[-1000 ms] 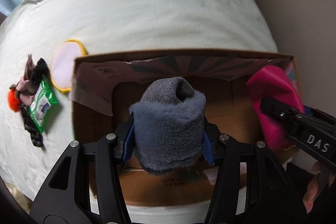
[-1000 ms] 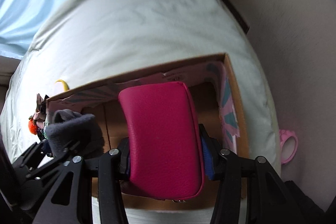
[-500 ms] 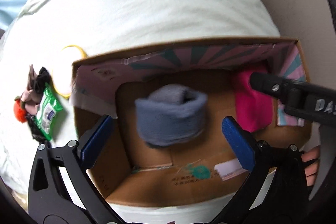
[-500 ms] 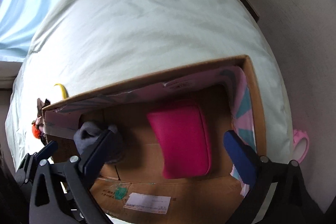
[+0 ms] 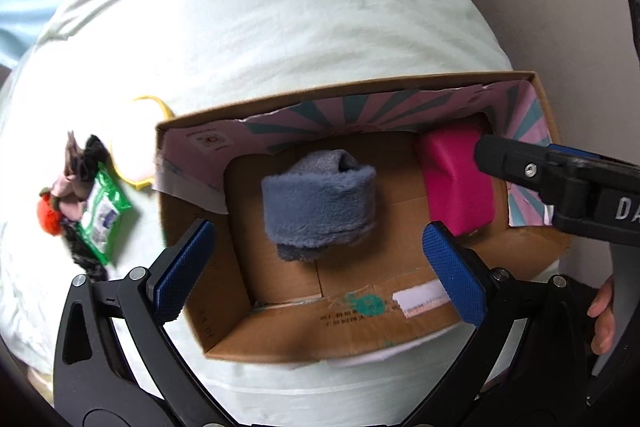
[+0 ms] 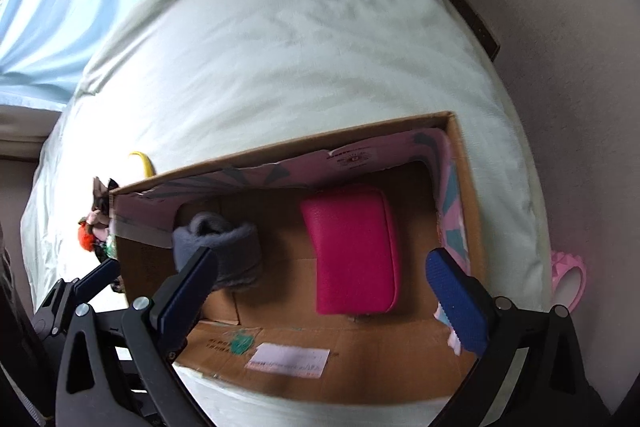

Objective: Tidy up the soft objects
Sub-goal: 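Carry slipper and pink pouch into the cardboard box and open both tools, then withdraw both tools from the box back toward the remaining items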

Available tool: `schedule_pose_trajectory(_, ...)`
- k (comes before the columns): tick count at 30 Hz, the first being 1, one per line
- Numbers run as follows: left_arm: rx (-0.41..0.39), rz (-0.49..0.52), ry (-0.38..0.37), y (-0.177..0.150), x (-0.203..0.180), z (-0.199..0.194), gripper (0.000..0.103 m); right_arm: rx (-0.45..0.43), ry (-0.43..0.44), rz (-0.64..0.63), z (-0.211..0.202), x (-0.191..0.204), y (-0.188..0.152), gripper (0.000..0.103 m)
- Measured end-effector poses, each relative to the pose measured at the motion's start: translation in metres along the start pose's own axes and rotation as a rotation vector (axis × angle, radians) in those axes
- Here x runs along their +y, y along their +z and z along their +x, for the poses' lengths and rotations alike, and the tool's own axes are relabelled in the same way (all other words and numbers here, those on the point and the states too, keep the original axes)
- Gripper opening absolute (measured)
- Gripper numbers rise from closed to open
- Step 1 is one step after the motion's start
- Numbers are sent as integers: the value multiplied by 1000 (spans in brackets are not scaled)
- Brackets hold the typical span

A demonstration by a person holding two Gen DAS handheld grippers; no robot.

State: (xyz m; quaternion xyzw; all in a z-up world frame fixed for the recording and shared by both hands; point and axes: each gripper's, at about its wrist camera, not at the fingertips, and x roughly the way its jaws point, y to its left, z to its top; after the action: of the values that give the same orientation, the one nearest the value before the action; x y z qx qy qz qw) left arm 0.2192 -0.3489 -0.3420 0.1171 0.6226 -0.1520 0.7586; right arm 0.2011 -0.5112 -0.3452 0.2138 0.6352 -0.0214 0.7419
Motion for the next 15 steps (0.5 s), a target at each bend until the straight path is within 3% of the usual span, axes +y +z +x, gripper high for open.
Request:
schedule_pose_trajectory(8, -122, 16, -29, -15, 1, -65, 103, -85, -55, -16, -55, 12, -22, 103)
schedule_pose_trajectory(15, -249, 26, -15, -45, 20, -136, 103, -197, -40, -42, -122, 36, -53, 103)
